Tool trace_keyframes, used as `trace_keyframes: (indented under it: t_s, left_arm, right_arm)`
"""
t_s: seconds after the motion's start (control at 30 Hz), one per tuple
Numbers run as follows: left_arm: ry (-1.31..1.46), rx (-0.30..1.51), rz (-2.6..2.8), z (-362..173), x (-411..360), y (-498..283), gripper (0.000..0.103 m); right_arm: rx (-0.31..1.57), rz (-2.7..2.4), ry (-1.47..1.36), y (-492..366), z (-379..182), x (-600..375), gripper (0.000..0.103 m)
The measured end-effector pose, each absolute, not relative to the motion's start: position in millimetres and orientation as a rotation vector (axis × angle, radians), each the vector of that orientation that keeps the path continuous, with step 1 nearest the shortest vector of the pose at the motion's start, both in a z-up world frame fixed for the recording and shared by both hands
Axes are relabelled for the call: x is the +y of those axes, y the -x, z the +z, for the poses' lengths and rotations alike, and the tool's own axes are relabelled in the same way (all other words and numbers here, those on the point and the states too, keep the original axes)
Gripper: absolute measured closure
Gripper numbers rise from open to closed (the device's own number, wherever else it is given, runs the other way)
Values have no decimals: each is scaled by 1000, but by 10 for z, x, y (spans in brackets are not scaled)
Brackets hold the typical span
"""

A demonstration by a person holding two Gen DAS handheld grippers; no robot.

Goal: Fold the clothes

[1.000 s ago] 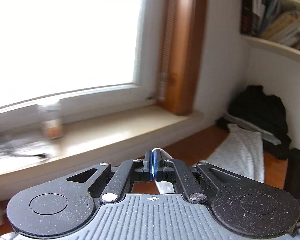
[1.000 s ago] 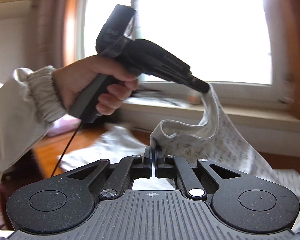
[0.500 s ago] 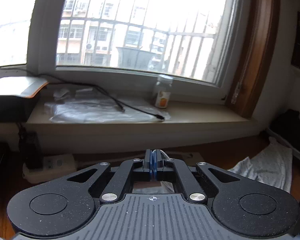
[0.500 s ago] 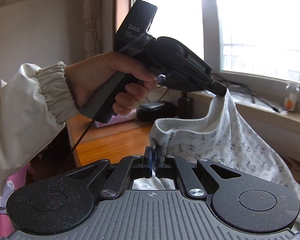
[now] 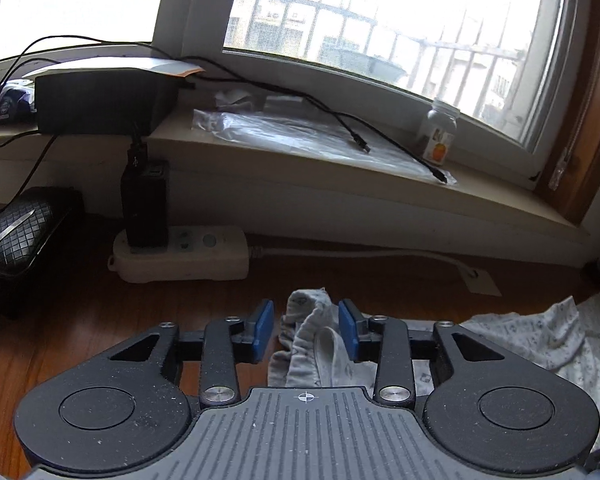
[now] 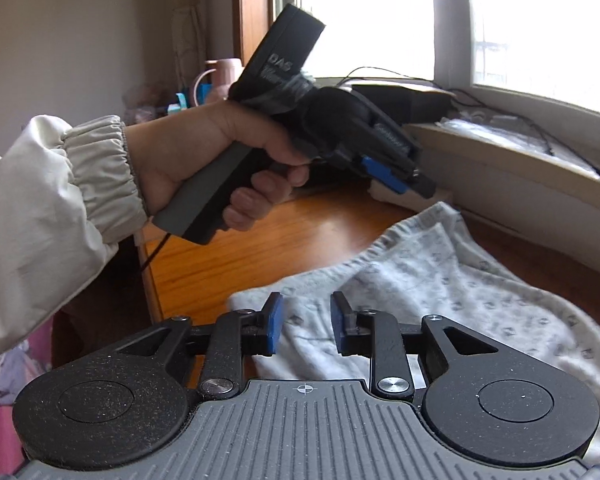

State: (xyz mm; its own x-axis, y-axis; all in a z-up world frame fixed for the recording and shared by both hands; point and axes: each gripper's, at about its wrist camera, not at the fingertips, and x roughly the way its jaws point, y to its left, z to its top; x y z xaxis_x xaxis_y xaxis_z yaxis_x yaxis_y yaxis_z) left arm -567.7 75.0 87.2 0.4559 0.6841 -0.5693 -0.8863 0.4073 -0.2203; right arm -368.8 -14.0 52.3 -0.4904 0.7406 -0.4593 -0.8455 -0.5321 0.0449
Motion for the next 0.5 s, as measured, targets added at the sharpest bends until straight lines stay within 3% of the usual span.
trace_keyframes:
  t_s: [0.2, 0.47, 0.5]
  left_arm:
    - [466, 464, 1011, 854, 511, 5412, 40]
    - [399, 568, 1007, 563, 285, 5206, 41]
    - [391, 578, 1019, 535, 281, 5206, 45]
  right_arm:
    - [358, 2025, 526, 3361, 503, -124, 76]
    - [352, 1988, 566, 3060, 488, -444, 75]
    - [344, 1978, 567, 2989, 497, -505, 75]
